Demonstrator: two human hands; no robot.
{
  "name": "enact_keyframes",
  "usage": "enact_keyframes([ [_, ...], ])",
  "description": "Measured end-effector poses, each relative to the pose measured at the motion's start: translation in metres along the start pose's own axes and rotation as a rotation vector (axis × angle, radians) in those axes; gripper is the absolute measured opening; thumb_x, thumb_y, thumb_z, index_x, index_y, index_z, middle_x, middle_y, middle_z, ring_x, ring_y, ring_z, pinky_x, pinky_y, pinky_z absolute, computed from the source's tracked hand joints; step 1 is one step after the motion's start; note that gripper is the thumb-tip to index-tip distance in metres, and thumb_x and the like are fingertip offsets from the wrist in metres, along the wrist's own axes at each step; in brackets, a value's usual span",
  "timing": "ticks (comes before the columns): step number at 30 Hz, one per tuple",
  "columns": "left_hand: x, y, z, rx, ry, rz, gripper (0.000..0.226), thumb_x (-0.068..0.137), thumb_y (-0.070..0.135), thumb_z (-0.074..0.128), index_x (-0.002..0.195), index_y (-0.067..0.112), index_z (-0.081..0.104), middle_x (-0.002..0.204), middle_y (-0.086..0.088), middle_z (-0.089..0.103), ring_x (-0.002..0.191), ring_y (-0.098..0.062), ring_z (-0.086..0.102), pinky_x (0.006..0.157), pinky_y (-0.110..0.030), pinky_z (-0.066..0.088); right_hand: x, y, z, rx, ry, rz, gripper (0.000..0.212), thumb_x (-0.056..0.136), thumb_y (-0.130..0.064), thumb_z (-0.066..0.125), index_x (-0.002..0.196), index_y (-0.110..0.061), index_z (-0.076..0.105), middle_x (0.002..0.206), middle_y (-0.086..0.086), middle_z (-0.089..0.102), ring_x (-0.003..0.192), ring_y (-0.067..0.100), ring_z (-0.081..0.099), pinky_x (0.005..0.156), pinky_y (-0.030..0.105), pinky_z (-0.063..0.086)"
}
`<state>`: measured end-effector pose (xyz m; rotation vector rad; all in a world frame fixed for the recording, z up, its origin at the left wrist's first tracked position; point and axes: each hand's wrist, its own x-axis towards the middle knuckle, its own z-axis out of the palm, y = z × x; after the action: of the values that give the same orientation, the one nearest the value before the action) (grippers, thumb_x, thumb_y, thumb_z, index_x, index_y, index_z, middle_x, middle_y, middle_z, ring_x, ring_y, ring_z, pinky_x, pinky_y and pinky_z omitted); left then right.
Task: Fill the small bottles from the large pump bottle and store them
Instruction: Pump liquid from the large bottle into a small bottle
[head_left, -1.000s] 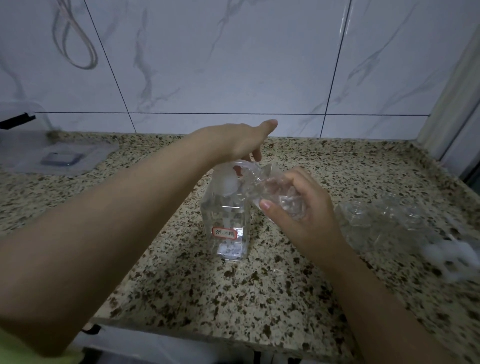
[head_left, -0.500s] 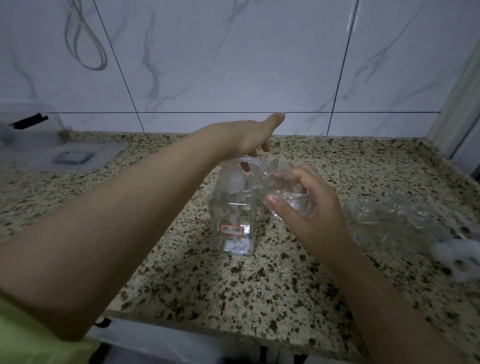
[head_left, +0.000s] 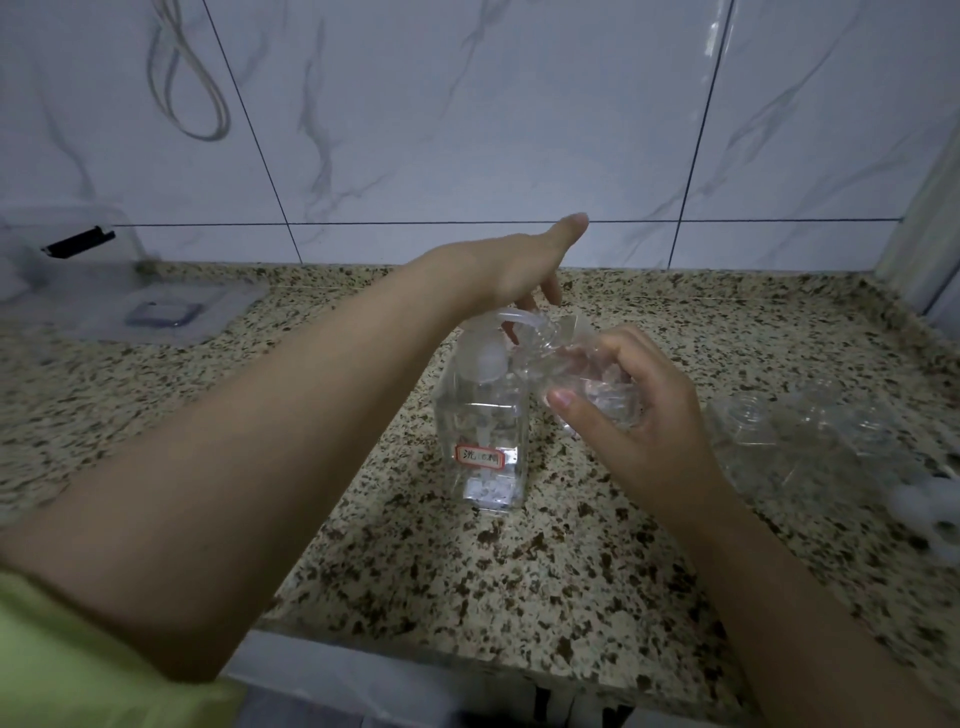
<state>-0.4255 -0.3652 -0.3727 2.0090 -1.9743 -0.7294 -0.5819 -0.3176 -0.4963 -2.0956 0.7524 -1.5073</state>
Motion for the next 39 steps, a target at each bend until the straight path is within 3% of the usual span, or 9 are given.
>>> enact_keyframes([
  [4, 0.0043, -0.0036, 0.0003, 0.024, 0.001, 0.001, 0.086, 0.093, 0.075, 0.007, 0.105, 0.022, 0.073, 0.131, -0.009, 0.061, 0.121, -0.026, 0.055, 0.113, -0.05, 0.031, -0.0021, 0.0016, -0.0018, -0.003, 0.003, 0.044, 0.021, 0.09, -0.039, 0.066, 0.102, -0.021, 0.064, 0.098, -0.001, 0.063, 0.094, 0.025, 0.06, 0.082, 0.048, 0.051],
  [7, 0.003, -0.0039, 0.0001, -0.026, -0.001, 0.004, 0.085, 0.095, 0.073, 0.007, 0.108, 0.021, 0.073, 0.119, -0.007, 0.065, 0.096, -0.017, 0.063, 0.108, -0.048, 0.035, -0.0004, 0.001, -0.0022, 0.003, 0.004, 0.027, 0.015, 0.089, -0.038, 0.066, 0.101, -0.038, 0.057, 0.096, -0.003, 0.061, 0.093, 0.024, 0.058, 0.083, 0.048, 0.05],
  [11, -0.0005, 0.0002, -0.0003, 0.007, -0.033, 0.016, 0.086, 0.096, 0.072, 0.006, 0.106, 0.021, 0.074, 0.116, -0.007, 0.066, 0.115, -0.025, 0.057, 0.112, -0.05, 0.031, -0.0006, 0.0054, -0.0015, 0.012, -0.014, 0.039, 0.02, 0.091, -0.036, 0.067, 0.105, -0.023, 0.063, 0.097, 0.0, 0.061, 0.091, 0.025, 0.059, 0.079, 0.052, 0.051],
  [17, 0.0022, -0.0046, -0.0008, -0.009, -0.019, 0.001, 0.085, 0.093, 0.076, 0.007, 0.097, 0.027, 0.076, 0.111, -0.003, 0.068, 0.111, -0.025, 0.056, 0.111, -0.05, 0.033, -0.0024, 0.004, -0.0015, 0.006, -0.021, 0.044, 0.033, 0.091, -0.038, 0.066, 0.109, -0.01, 0.066, 0.098, -0.001, 0.061, 0.092, 0.017, 0.058, 0.081, 0.039, 0.052],
  [24, 0.0026, -0.0048, 0.0017, 0.016, -0.022, -0.003, 0.086, 0.093, 0.076, 0.006, 0.097, 0.026, 0.077, 0.112, -0.004, 0.067, 0.113, -0.026, 0.054, 0.112, -0.051, 0.031, -0.0023, 0.0033, 0.0005, 0.015, -0.019, 0.042, 0.031, 0.091, -0.037, 0.066, 0.108, -0.012, 0.066, 0.097, -0.005, 0.06, 0.092, 0.014, 0.058, 0.082, 0.032, 0.051],
  [28, 0.0001, -0.0028, -0.0001, -0.05, 0.016, 0.035, 0.085, 0.094, 0.074, 0.007, 0.099, 0.025, 0.076, 0.106, -0.003, 0.07, 0.1, -0.021, 0.058, 0.108, -0.049, 0.036, -0.0013, 0.0026, 0.0006, 0.0, -0.005, 0.038, 0.024, 0.091, -0.038, 0.065, 0.106, -0.021, 0.064, 0.098, -0.006, 0.062, 0.094, 0.011, 0.059, 0.084, 0.021, 0.047],
  [33, -0.001, -0.0029, -0.0019, -0.069, -0.004, 0.035, 0.082, 0.093, 0.076, 0.008, 0.103, 0.028, 0.074, 0.107, -0.002, 0.069, 0.106, -0.026, 0.059, 0.108, -0.051, 0.036, 0.0001, 0.0015, -0.0014, 0.014, -0.012, 0.016, 0.013, 0.09, -0.036, 0.065, 0.1, -0.036, 0.057, 0.098, -0.009, 0.061, 0.093, 0.005, 0.057, 0.084, 0.013, 0.043],
  [36, -0.0013, -0.0005, 0.0001, -0.037, -0.001, 0.004, 0.082, 0.094, 0.074, 0.008, 0.106, 0.026, 0.073, 0.111, -0.004, 0.067, 0.109, -0.027, 0.055, 0.109, -0.05, 0.034, 0.0003, 0.003, -0.0023, 0.007, -0.011, 0.017, 0.018, 0.09, -0.036, 0.066, 0.102, -0.023, 0.063, 0.098, -0.005, 0.062, 0.095, 0.01, 0.059, 0.084, 0.016, 0.046],
  [39, -0.0016, -0.0016, 0.0008, -0.027, 0.024, 0.032, 0.083, 0.094, 0.074, 0.007, 0.106, 0.026, 0.073, 0.11, -0.003, 0.069, 0.105, -0.023, 0.058, 0.107, -0.048, 0.036, 0.001, 0.0028, -0.0022, 0.026, -0.004, 0.018, 0.014, 0.09, -0.036, 0.066, 0.101, -0.029, 0.06, 0.097, -0.006, 0.062, 0.093, 0.01, 0.059, 0.084, 0.019, 0.047],
])
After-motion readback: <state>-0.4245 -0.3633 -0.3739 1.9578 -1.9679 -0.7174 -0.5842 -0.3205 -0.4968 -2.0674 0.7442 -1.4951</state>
